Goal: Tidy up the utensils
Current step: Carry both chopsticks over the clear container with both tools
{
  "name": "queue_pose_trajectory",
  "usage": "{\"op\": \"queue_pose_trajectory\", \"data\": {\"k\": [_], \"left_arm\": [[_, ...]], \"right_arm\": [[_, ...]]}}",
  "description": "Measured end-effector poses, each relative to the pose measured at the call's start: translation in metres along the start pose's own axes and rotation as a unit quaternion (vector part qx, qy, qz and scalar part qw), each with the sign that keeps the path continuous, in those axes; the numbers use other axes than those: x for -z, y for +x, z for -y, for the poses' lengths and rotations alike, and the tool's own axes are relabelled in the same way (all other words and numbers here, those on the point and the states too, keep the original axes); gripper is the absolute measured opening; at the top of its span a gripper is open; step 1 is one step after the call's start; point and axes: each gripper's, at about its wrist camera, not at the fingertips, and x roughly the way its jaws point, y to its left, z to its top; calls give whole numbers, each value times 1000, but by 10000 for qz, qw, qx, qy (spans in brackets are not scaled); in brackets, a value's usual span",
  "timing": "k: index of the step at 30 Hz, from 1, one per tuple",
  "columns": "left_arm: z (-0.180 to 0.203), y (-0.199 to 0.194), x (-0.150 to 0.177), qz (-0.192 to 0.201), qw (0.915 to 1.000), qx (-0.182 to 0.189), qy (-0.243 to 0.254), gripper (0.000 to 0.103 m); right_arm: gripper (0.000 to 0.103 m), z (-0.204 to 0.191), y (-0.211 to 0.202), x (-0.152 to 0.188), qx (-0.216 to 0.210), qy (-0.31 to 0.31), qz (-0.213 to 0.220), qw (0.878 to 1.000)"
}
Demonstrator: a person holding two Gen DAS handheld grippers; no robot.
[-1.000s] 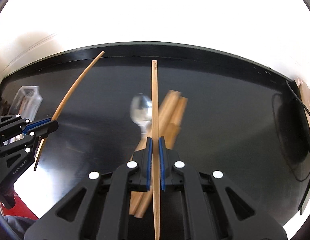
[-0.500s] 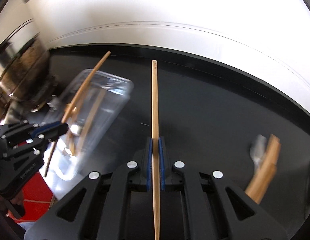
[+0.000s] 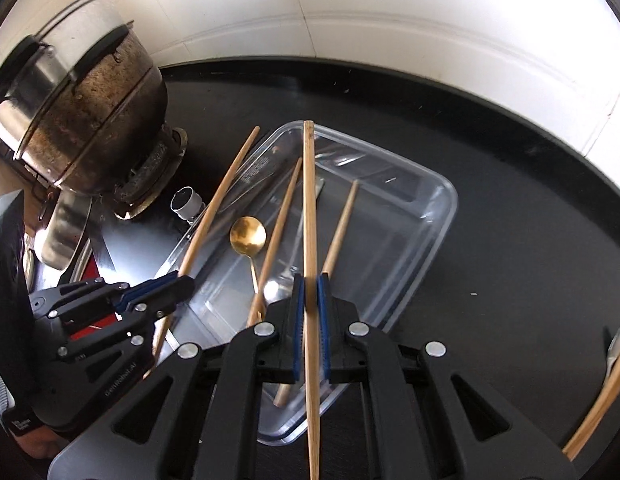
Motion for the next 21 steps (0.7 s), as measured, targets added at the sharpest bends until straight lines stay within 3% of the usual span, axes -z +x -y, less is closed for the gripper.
{"op": "queue_pose_trajectory", "data": {"k": [7,21], "left_arm": [[-14,24,-15,-154,9996,204,-111,6],[-32,53,-21,-385,9981,382,-280,6]], "right_arm": [[7,6,29,-15,10,401,-262,9988],[7,7,61,-26,62,557,-558,9969]]}}
